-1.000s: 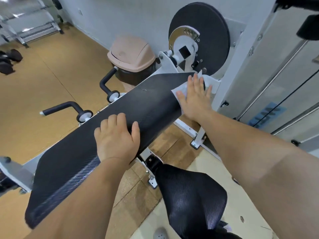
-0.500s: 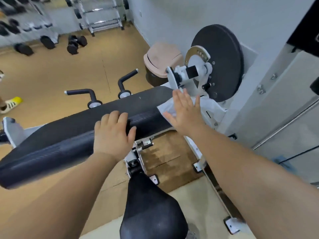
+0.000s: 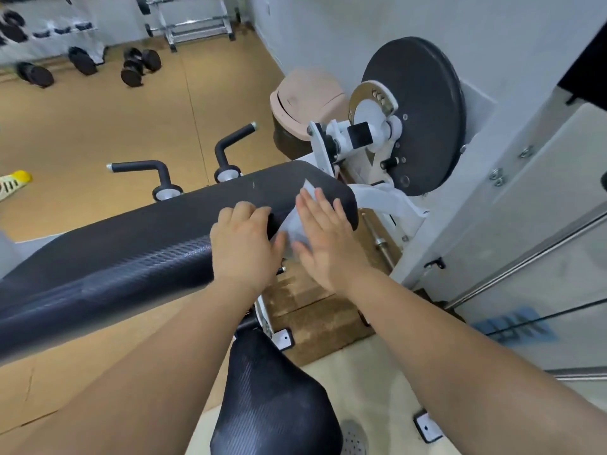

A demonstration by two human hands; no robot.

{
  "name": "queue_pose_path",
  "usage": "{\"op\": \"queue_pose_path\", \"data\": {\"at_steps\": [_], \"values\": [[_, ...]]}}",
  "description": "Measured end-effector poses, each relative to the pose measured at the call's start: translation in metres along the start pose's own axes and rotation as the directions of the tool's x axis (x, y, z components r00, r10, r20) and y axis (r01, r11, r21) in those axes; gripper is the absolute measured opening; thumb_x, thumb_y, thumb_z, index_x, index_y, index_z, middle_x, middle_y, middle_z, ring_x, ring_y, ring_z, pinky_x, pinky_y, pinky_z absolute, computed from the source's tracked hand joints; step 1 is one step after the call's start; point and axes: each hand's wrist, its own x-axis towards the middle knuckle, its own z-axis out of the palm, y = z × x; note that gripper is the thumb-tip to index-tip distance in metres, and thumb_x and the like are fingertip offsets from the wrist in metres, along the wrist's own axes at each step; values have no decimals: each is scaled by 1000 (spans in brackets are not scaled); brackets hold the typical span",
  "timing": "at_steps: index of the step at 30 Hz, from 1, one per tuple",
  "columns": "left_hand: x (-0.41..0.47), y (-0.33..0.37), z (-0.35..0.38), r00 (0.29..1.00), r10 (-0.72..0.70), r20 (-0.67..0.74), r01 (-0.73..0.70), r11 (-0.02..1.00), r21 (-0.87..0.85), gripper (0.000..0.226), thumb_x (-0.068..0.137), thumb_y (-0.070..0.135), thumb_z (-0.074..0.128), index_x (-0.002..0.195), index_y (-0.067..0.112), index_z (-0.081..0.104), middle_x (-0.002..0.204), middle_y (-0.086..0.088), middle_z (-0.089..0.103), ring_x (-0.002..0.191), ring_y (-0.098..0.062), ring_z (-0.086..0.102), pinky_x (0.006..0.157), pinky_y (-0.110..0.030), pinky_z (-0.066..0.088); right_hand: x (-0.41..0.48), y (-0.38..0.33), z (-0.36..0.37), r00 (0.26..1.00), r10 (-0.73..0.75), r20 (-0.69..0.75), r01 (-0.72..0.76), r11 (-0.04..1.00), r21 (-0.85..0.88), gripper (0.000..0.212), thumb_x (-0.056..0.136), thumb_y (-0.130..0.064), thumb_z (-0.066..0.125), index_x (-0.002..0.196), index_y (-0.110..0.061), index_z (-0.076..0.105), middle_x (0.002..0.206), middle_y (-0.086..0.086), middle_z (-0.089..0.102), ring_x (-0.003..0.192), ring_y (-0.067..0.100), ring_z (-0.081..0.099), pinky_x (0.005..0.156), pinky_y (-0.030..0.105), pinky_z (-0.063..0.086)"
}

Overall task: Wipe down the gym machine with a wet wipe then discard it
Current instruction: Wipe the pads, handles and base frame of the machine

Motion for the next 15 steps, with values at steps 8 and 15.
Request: {"op": "queue_pose_path", "data": {"at_steps": [8,15], "values": [[11,-11,17,965,219,-144,-234,967,-100,8,83,20,73,78,16,78,78,-4,58,72,-32,49,61,-42,44,-3,-7,-18,985,121,-123,-137,982,-128,50,101,-27,51,151,-26,49,154,6,47,143,28,38,116,48,29],[15,-10,22,954,294,-65,-297,953,-52,8,78,7,76,78,15,76,84,-5,60,72,-32,49,60,-37,35,9,-16,-37,955,207,-214,-251,946,-204,10,87,-22,76,97,-22,75,126,4,61,122,27,52,101,44,40]]}}
